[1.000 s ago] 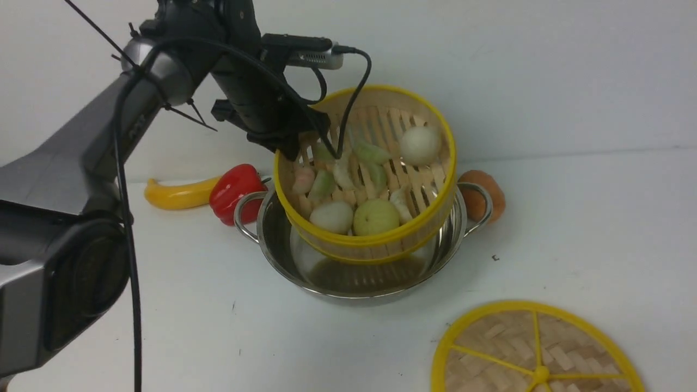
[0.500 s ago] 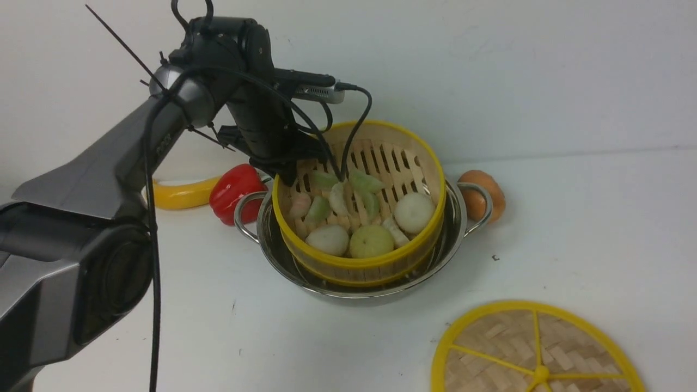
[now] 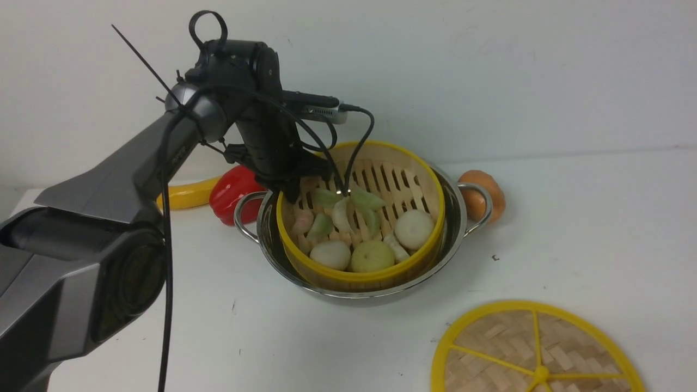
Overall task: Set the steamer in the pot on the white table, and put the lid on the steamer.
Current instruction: 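Place the bamboo steamer basket with dumplings into the steel pot with the left gripper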
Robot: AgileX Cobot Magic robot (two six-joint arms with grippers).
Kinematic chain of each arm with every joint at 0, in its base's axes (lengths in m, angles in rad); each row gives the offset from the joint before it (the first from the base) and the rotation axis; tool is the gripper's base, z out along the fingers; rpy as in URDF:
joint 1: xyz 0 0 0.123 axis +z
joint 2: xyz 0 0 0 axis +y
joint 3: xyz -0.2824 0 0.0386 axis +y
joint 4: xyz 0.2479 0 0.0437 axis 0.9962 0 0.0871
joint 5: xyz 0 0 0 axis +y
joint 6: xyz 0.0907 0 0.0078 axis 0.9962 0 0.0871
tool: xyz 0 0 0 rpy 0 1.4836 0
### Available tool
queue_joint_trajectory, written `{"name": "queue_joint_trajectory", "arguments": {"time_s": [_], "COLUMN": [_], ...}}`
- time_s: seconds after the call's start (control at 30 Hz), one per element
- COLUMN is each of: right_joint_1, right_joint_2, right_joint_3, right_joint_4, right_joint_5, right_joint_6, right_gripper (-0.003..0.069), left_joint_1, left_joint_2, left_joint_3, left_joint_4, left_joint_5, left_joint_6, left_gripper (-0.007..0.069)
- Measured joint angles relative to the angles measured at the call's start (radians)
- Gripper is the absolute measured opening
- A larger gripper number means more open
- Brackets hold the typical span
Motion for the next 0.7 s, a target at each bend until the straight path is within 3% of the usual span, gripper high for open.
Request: {"name": "queue_joint_trajectory", "arguments": {"time_s": [0.37,0.7], "right_joint_1": [0.000,0.000], "right_joint_2": [0.000,0.000], "right_joint_3": [0.000,0.000], "right_joint_4": [0.000,0.000], "right_joint_5": [0.000,0.000], "right_joint_6": [0.001,0.001], "right_gripper": [0.0244,0.0244], "left_joint_1": [-0.001,0.000], "left_joint_2": [0.000,-0.003], "left_joint_3": [0.000,-0.003], "left_joint_4": [-0.001,-0.018], "left_joint_5": [0.000,0.000], "left_joint_6": [0.007,0.006], "left_gripper": [0.0051,0.0223]}}
